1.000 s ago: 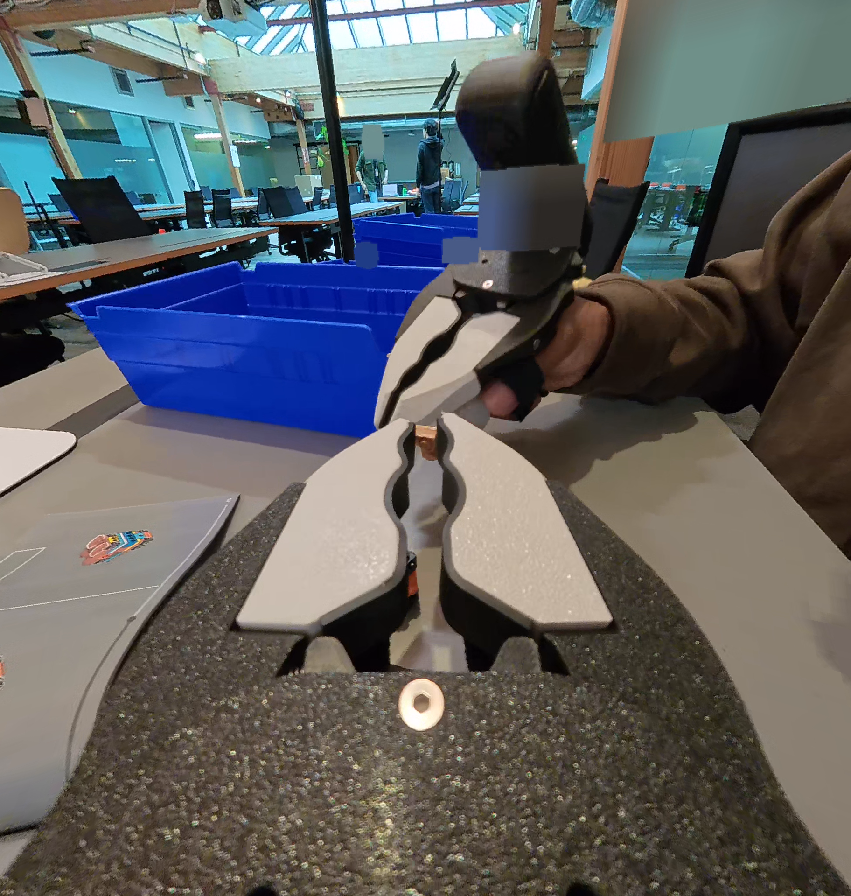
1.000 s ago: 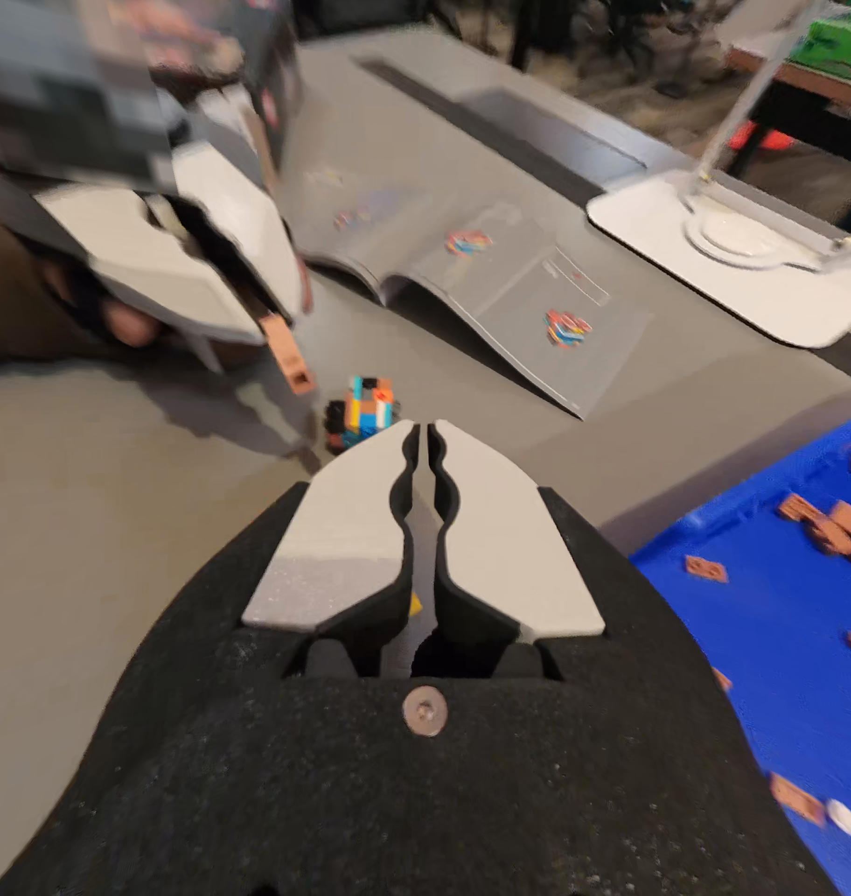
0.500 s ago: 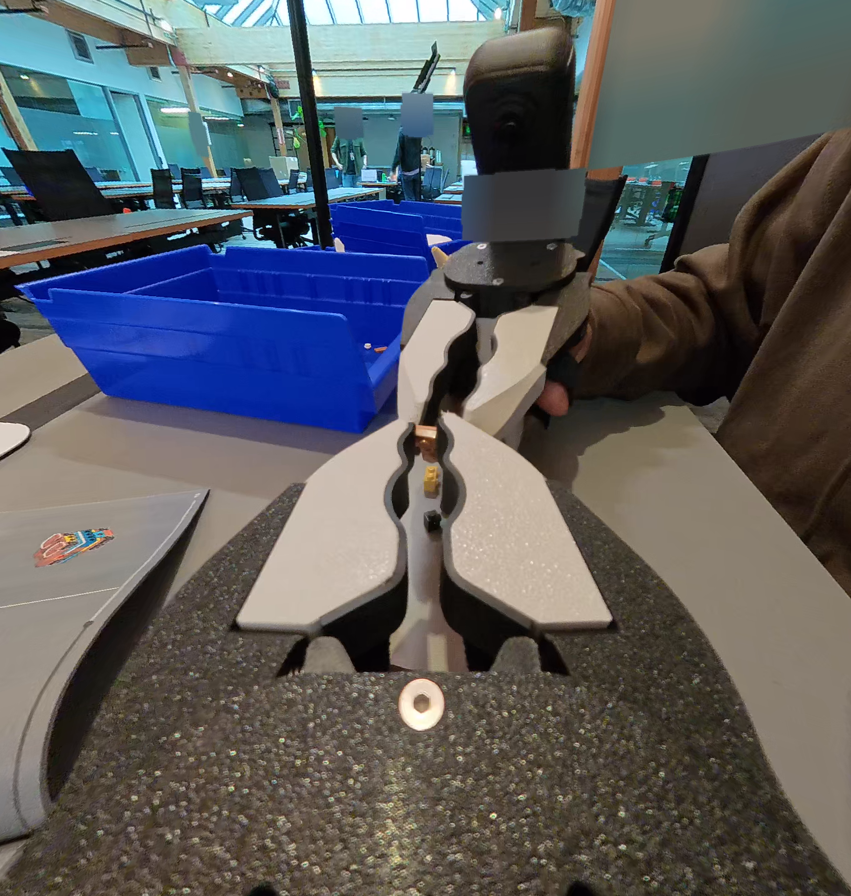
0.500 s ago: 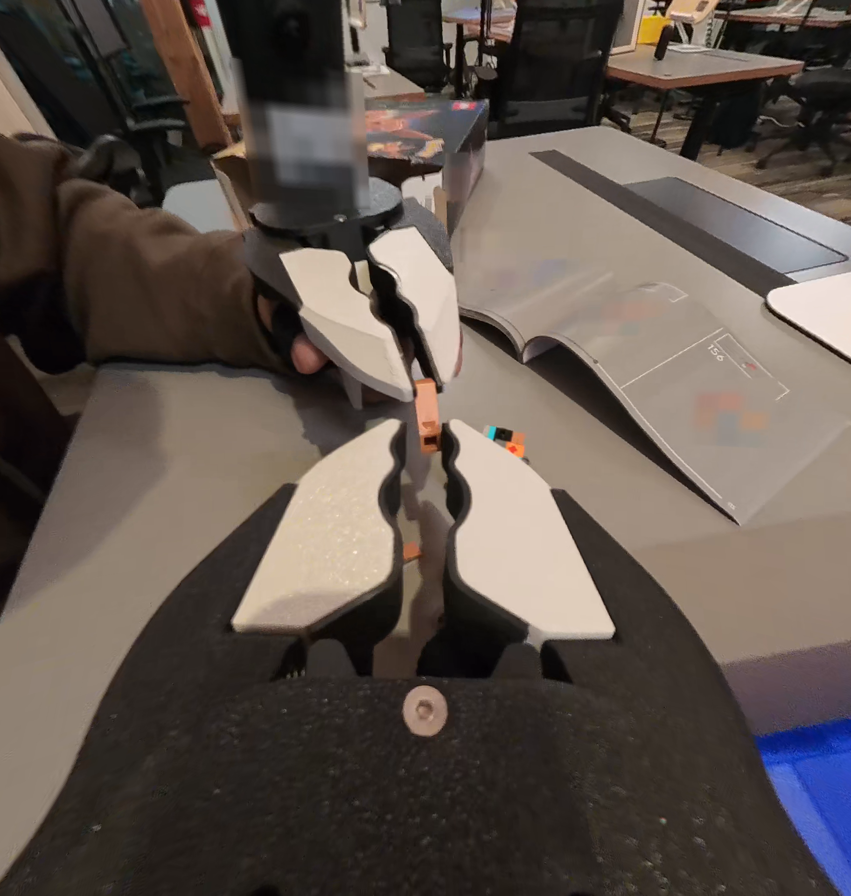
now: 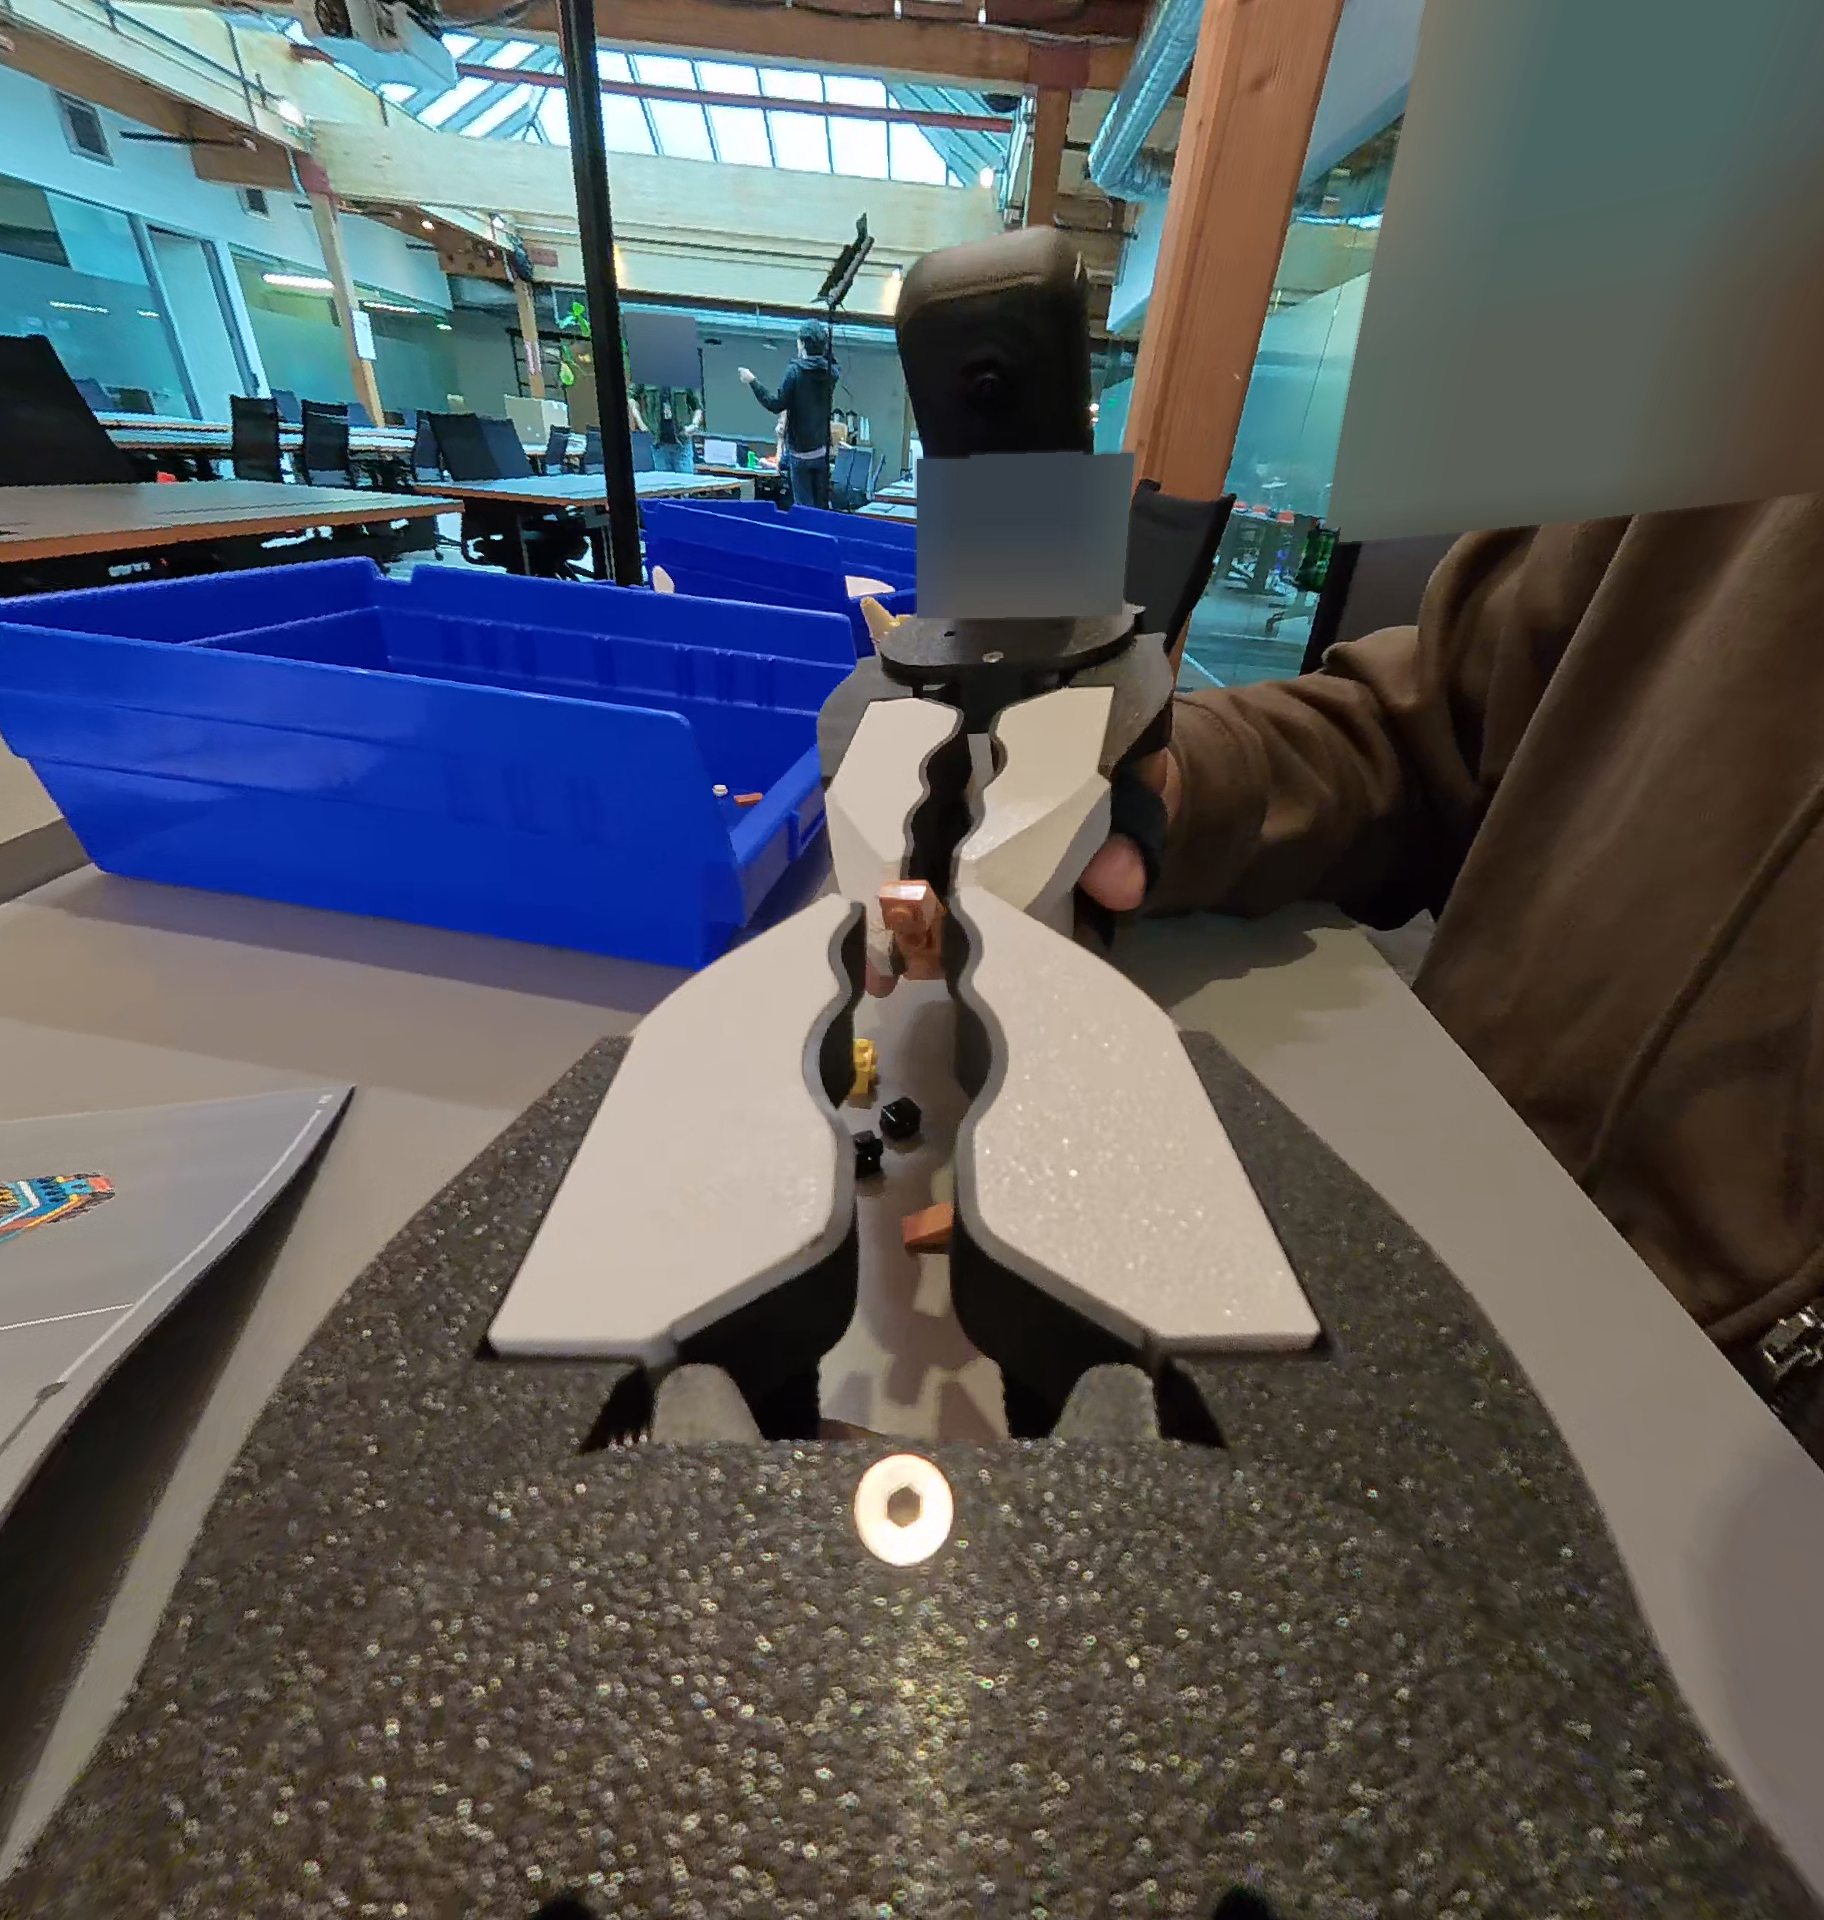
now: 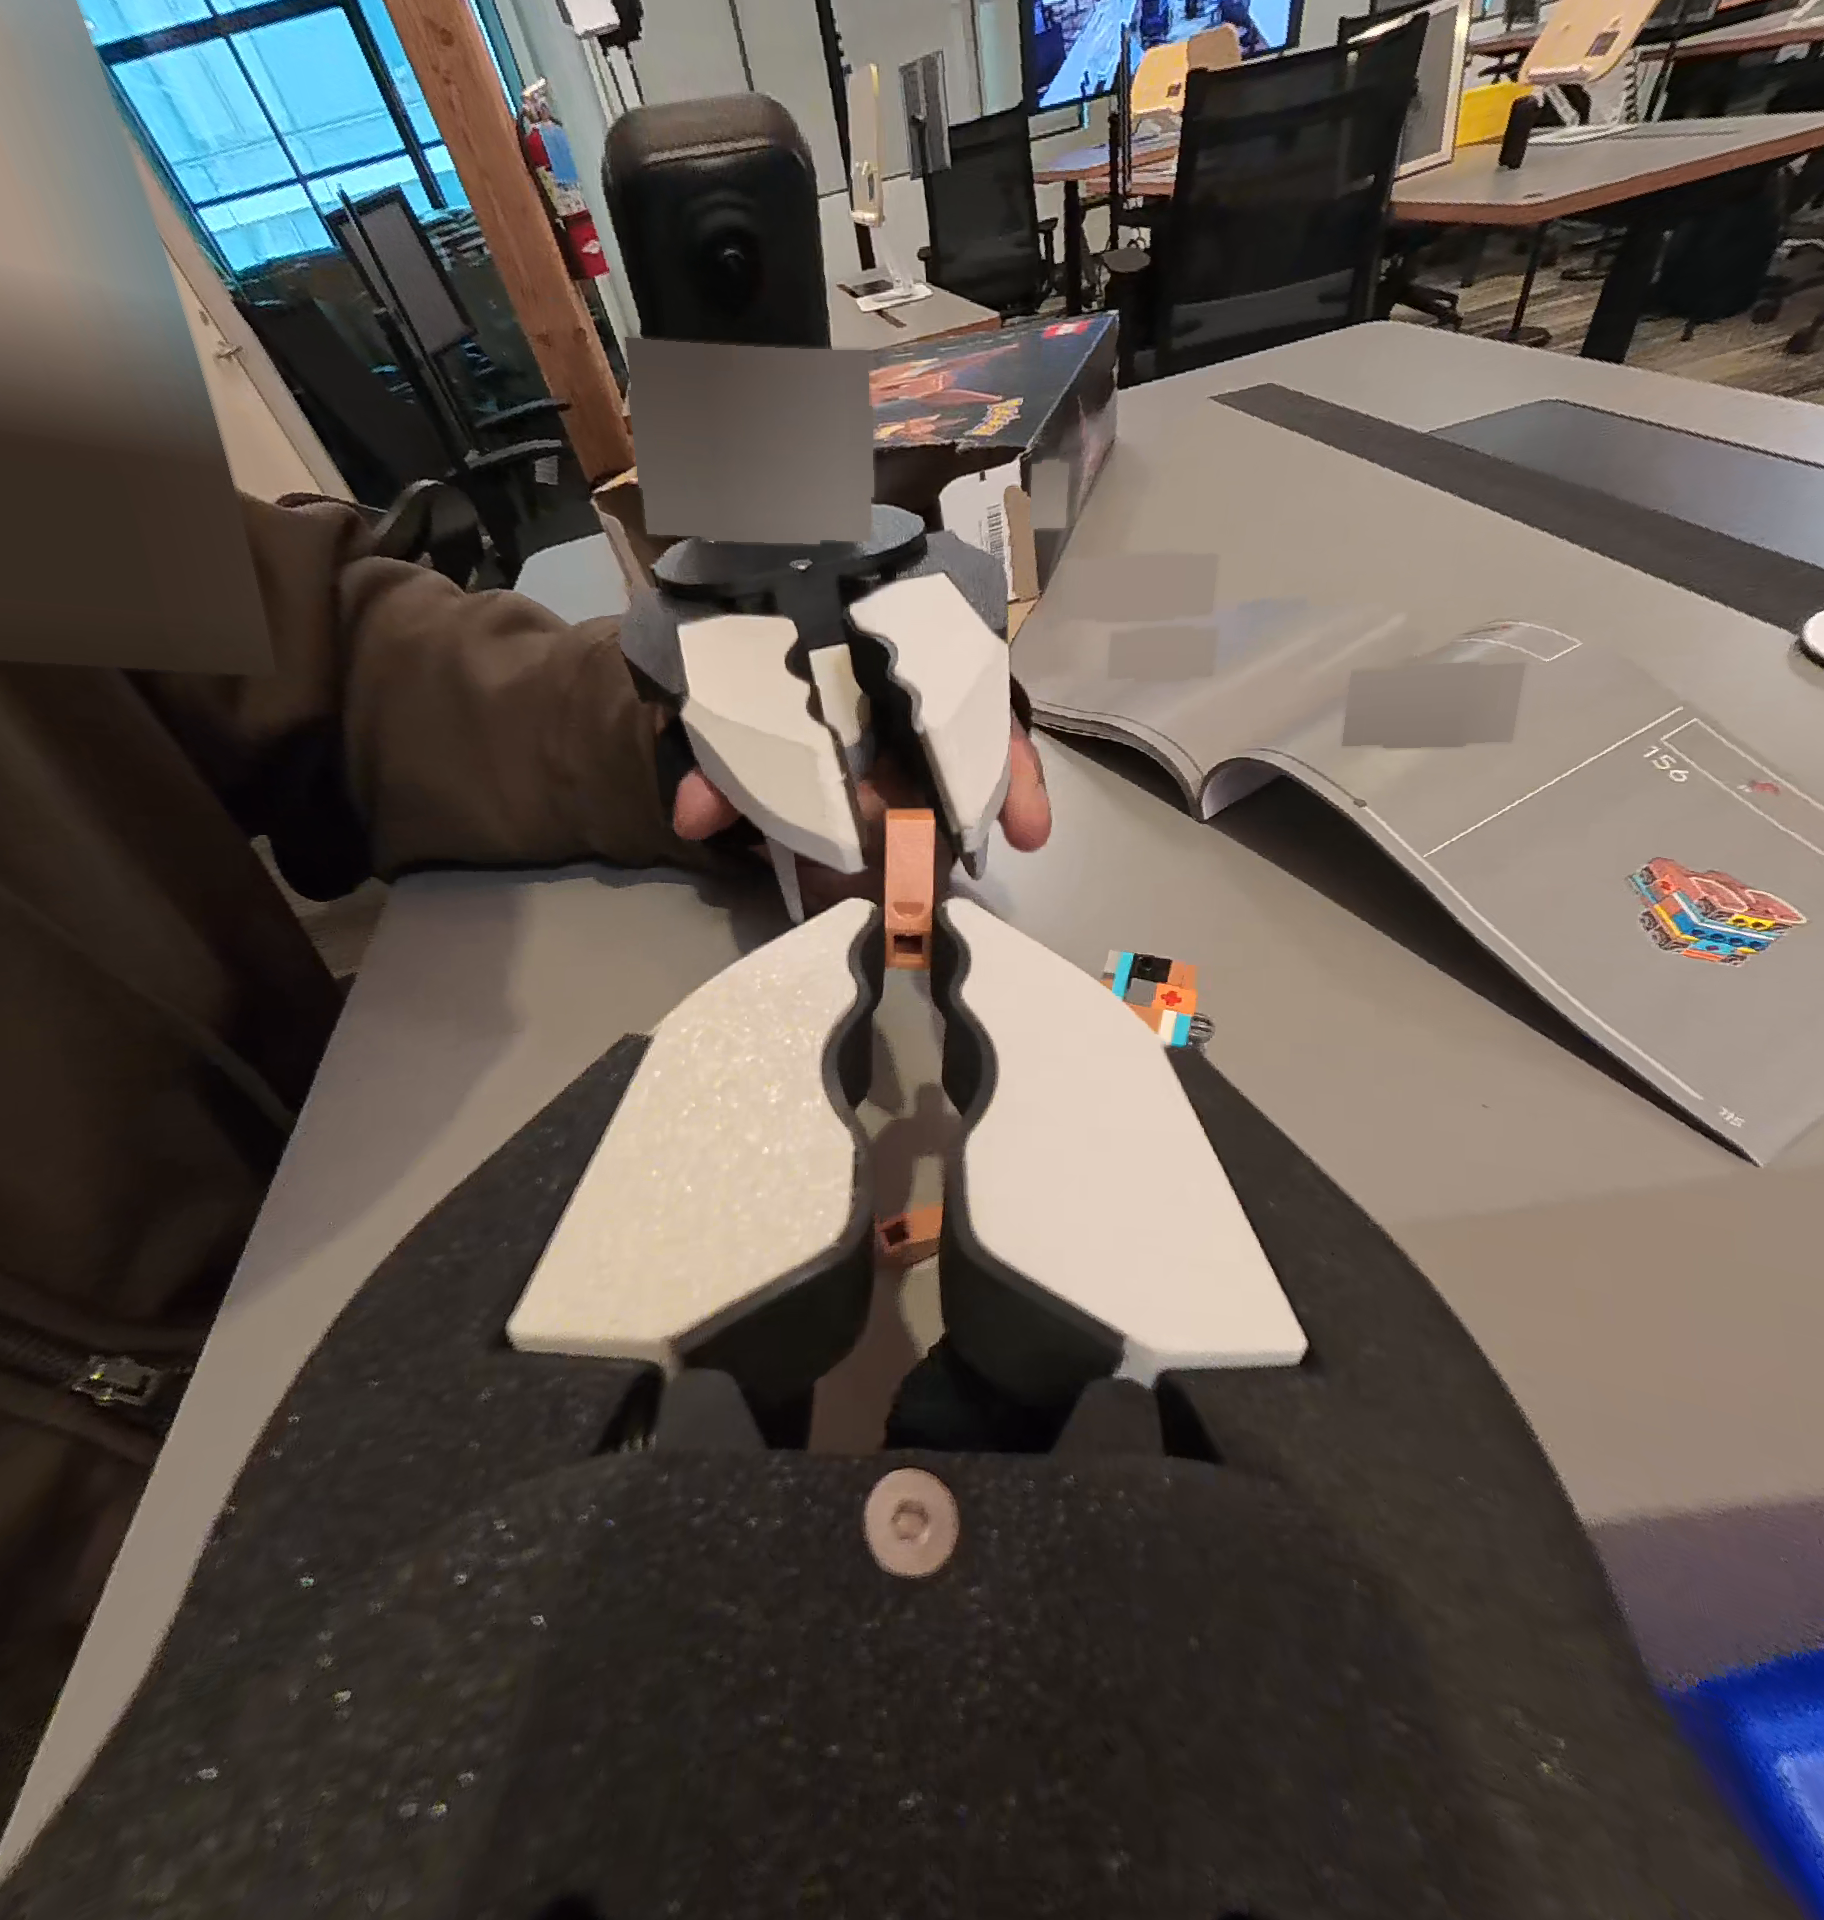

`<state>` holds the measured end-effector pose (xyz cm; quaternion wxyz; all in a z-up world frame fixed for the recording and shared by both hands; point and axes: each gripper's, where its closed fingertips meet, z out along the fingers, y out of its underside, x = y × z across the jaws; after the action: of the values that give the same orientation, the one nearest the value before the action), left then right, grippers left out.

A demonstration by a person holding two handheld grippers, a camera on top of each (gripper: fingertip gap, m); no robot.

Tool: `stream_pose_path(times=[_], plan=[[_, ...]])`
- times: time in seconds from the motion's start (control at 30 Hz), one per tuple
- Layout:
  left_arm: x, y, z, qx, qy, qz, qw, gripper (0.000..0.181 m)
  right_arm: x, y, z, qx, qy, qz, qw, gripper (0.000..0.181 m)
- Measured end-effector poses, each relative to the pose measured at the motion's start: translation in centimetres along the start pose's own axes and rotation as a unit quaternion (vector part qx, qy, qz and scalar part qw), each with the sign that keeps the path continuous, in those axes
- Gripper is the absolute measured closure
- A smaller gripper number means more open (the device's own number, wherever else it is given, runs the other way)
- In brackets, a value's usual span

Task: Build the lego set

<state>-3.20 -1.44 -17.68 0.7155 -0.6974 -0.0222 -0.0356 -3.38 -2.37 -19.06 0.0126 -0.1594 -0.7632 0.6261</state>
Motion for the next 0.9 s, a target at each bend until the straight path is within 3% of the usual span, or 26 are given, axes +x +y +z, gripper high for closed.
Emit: stream_pose_path(times=[0.9], plan=[[0.89,-0.22,-0.32,-0.014,0.032,-0.004,0.999,0.174,-0.93,-0.02,-0.07,-0.004,-0.023,-0.017,1.0,0.174]])
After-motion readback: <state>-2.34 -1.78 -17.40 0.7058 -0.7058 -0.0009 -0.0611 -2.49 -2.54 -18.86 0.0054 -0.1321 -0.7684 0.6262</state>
